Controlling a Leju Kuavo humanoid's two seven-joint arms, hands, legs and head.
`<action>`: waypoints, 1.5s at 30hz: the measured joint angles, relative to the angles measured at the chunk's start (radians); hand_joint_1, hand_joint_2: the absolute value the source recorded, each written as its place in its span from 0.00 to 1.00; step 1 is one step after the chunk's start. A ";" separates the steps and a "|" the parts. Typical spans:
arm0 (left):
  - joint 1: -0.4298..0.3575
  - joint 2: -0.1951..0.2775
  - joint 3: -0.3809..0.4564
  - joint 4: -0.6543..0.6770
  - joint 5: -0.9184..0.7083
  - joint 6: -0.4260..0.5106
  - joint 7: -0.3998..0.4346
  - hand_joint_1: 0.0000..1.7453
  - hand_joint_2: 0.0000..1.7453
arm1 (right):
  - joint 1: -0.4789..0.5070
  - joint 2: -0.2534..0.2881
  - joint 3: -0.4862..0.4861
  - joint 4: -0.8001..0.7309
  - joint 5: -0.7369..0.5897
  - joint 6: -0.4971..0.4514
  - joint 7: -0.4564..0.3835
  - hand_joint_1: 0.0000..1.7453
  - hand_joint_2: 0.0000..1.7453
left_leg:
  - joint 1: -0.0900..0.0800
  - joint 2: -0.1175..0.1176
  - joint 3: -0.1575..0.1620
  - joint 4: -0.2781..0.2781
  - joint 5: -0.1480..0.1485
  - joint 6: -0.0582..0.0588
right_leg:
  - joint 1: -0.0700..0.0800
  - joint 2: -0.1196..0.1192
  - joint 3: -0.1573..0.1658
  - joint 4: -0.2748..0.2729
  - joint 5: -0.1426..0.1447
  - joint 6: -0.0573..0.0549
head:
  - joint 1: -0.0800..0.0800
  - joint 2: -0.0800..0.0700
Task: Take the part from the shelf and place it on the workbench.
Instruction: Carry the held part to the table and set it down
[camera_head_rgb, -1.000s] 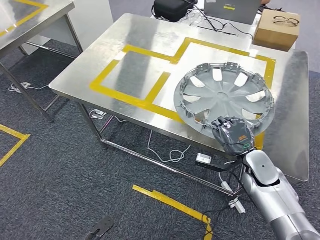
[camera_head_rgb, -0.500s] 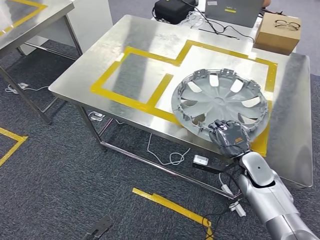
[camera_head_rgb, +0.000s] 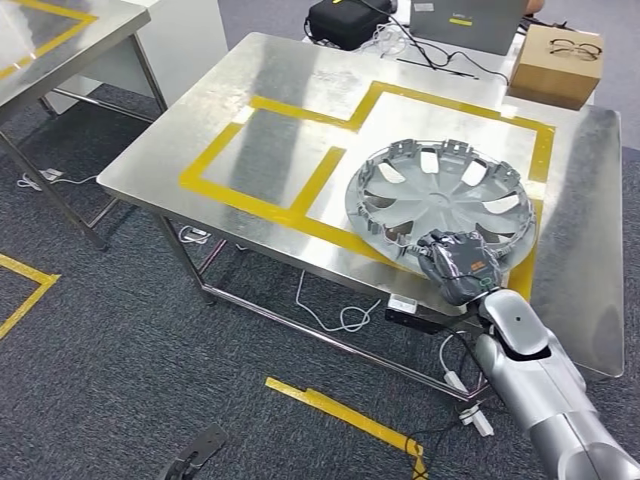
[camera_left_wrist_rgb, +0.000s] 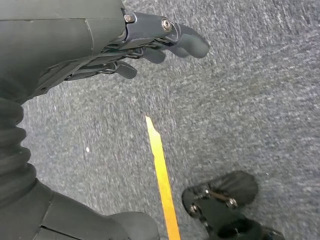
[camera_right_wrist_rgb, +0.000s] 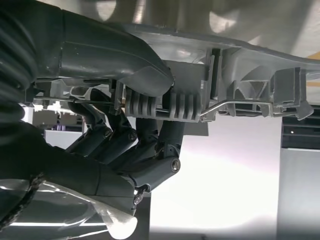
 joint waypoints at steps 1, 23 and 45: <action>0.000 0.000 0.000 0.000 -0.001 0.000 0.001 0.00 1.00 | -0.003 0.000 -0.005 0.003 -0.009 0.000 -0.005 1.00 1.00 | 0.000 0.001 -0.002 0.009 -0.008 -0.005 | -0.002 -0.001 0.003 -0.002 0.001 -0.005 | -0.001 0.000; 0.012 0.006 0.021 0.000 0.049 -0.033 0.018 0.00 1.00 | 0.027 -0.022 -0.116 -0.041 -0.227 0.069 -0.096 1.00 1.00 | 0.003 0.005 -0.001 -0.008 0.008 0.030 | -0.006 0.004 -0.130 0.273 -0.135 0.027 | 0.000 0.000; -0.006 0.004 0.028 0.000 0.050 0.009 0.054 0.00 0.00 | 0.010 0.031 -0.065 -0.027 -0.170 0.085 -0.110 0.00 0.00 | -0.001 0.005 0.009 0.005 0.003 -0.004 | -0.002 0.002 0.013 -0.001 -0.003 -0.006 | -0.006 0.000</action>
